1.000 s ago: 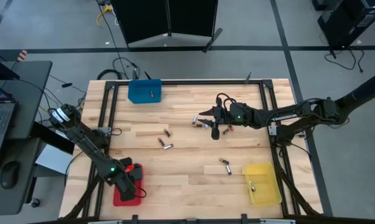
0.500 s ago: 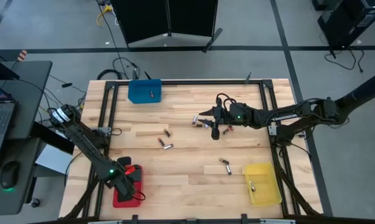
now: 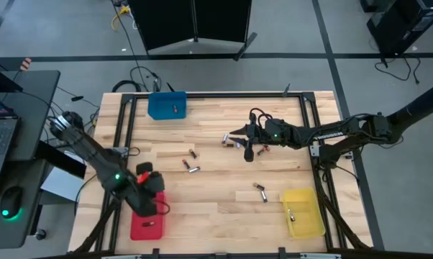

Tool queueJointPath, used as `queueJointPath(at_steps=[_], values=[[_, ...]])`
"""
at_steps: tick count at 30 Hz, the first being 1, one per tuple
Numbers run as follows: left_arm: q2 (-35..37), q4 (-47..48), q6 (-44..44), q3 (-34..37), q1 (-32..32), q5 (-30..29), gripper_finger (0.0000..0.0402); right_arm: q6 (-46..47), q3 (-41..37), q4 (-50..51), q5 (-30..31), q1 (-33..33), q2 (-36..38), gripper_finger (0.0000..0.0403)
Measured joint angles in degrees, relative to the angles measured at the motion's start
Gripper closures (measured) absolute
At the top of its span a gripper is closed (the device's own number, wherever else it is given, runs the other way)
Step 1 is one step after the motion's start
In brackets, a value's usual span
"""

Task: Sort batteries
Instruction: Put the silver battery into the yellow bin

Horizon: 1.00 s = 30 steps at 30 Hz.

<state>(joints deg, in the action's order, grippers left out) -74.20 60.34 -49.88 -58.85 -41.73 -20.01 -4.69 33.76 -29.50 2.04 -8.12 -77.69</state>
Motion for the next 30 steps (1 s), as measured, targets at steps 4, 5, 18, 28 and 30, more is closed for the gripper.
queueJointPath(at_steps=[4, 5, 18, 28, 30], values=[[0.5, -1.7, 11.0, 0.0, 6.7, -1.5, 0.0397, 0.0, 0.0, 0.6, 0.0, 0.1, 0.0, 0.0345], [0.5, -3.4, 14.5, 0.3, 8.5, -1.9, 0.0398, 0.0, 0.0, 0.9, 0.0, 0.2, 0.0, 0.0357], [1.5, -57.1, 45.7, 21.2, 35.1, 21.3, 0.0400, 7.1, 0.0, 5.6, 4.9, 2.8, 0.0, 0.0388], [1.4, -93.3, 49.0, 34.9, 49.1, 32.6, 0.0400, 18.0, 0.0, 11.5, 11.9, 3.2, 0.0, 0.0378], [1.5, -98.1, 49.8, 36.5, 51.2, 33.9, 0.0400, 20.6, 0.0, 12.5, 11.9, 3.2, 0.0, 0.0377]])
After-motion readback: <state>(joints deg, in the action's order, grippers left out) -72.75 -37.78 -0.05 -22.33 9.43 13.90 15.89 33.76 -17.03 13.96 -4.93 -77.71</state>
